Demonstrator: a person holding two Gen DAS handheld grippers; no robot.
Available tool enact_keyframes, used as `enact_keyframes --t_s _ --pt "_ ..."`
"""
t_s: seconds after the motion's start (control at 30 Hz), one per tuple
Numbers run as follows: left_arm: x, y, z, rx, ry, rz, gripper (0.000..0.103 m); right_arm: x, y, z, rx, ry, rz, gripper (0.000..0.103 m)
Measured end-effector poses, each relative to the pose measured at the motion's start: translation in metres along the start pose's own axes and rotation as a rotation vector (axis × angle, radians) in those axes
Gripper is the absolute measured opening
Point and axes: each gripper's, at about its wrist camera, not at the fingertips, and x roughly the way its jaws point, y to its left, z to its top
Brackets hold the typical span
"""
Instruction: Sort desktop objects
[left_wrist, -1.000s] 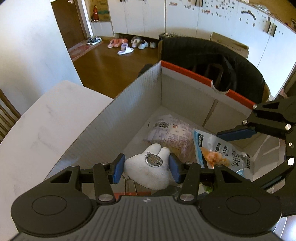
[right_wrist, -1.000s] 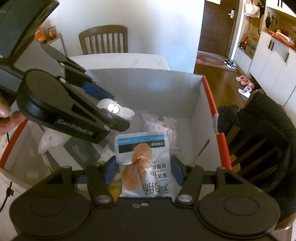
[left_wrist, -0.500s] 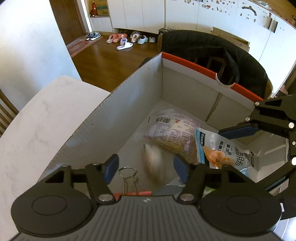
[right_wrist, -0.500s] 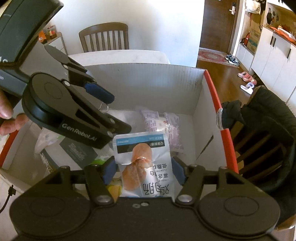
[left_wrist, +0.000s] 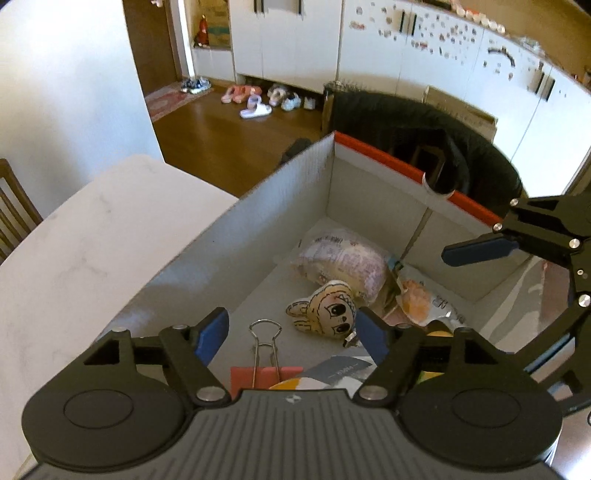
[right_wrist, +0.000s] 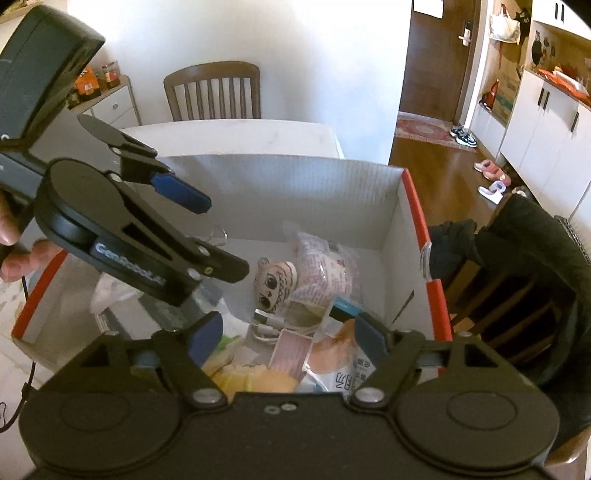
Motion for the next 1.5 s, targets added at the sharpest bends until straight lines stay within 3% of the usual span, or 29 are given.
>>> enact_keyframes --t_s 0.2,0.4,0.87,0.93,0.97,1.17,1.27,1.5 --pt "-0.028 0.004 -0.008 -0.043 -0.076 -0.018 0.075 -0.02 0.001 0.002 0.007 -0.04 0.011 0.079" --pt "-0.063 0.004 -0.025 -0.087 -0.183 0.012 0.075 -0.036 0.008 0.001 0.003 -0.072 0.023 0.079" --pt "-0.108 -0.003 -0.057 -0.139 -0.252 0.056 0.075 -0.059 0.025 -0.007 0.076 -0.128 0.051 0.082" --pt "-0.113 -0.004 -0.063 -0.143 -0.261 0.06 0.079 -0.063 0.029 -0.01 0.081 -0.138 0.05 0.082" --pt "-0.114 -0.004 -0.065 -0.144 -0.264 0.063 0.086 -0.065 0.032 -0.011 0.081 -0.144 0.051 0.083" --pt "-0.125 -0.002 -0.083 -0.157 -0.267 0.066 0.089 -0.076 0.046 -0.017 0.092 -0.17 0.035 0.087" --pt "-0.131 0.0 -0.092 -0.157 -0.274 0.071 0.103 -0.081 0.055 -0.021 0.099 -0.187 0.028 0.091" --pt "-0.147 0.006 -0.114 -0.169 -0.283 0.076 0.103 -0.093 0.075 -0.031 0.123 -0.224 0.012 0.1"
